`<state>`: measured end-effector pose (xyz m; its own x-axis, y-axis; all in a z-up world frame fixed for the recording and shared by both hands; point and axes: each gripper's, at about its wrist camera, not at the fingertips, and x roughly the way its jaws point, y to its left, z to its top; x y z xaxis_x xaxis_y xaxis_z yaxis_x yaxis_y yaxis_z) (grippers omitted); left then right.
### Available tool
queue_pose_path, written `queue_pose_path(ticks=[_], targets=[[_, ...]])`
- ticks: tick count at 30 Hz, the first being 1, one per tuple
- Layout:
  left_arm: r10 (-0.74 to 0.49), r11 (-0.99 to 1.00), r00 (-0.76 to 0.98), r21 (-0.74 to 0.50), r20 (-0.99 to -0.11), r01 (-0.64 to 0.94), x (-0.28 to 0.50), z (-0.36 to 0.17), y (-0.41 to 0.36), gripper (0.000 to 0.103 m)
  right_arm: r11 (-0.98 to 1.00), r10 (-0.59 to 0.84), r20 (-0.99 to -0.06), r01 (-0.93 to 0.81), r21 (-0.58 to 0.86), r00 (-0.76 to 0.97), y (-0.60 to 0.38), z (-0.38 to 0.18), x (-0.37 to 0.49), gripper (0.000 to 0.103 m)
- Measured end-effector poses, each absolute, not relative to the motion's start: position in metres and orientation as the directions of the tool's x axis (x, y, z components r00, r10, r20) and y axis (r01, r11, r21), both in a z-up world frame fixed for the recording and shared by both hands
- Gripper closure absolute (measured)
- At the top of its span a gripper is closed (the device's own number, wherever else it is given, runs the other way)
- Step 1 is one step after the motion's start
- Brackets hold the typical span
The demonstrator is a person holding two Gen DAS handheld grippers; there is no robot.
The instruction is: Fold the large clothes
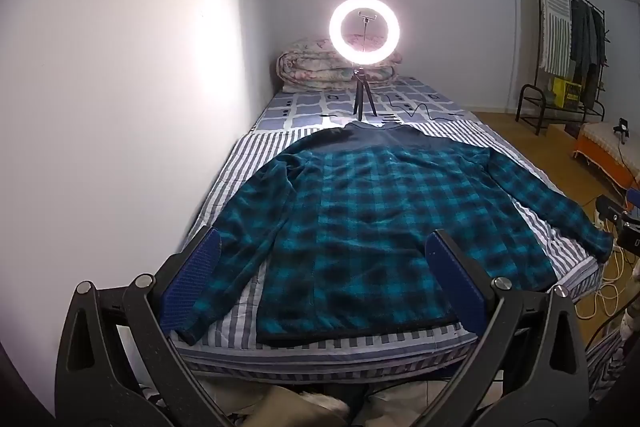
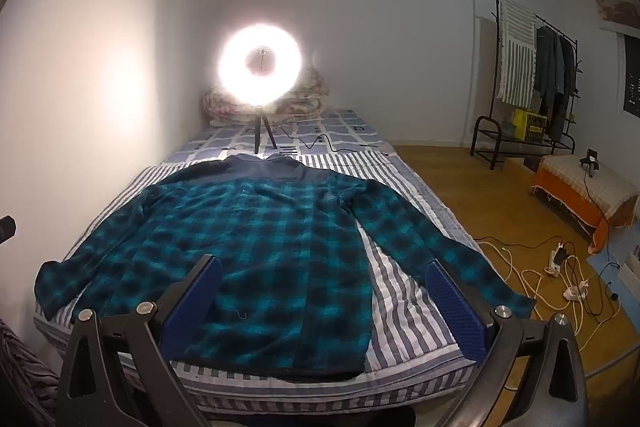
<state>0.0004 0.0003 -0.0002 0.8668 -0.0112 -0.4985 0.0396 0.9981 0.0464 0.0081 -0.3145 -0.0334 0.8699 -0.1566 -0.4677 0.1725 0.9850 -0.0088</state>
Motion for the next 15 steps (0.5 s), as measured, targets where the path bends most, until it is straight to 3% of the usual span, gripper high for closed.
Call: queue_pose_path(ticks=[15], targets=[[-0.009,0.999,0.878,0.042,-0.479,0.033,0.001,0.013,-0.002,0.000,0.985,-0.159,-0.471,0.174,-0.013,0.867,-0.313,-0.033,0.006,0.000]])
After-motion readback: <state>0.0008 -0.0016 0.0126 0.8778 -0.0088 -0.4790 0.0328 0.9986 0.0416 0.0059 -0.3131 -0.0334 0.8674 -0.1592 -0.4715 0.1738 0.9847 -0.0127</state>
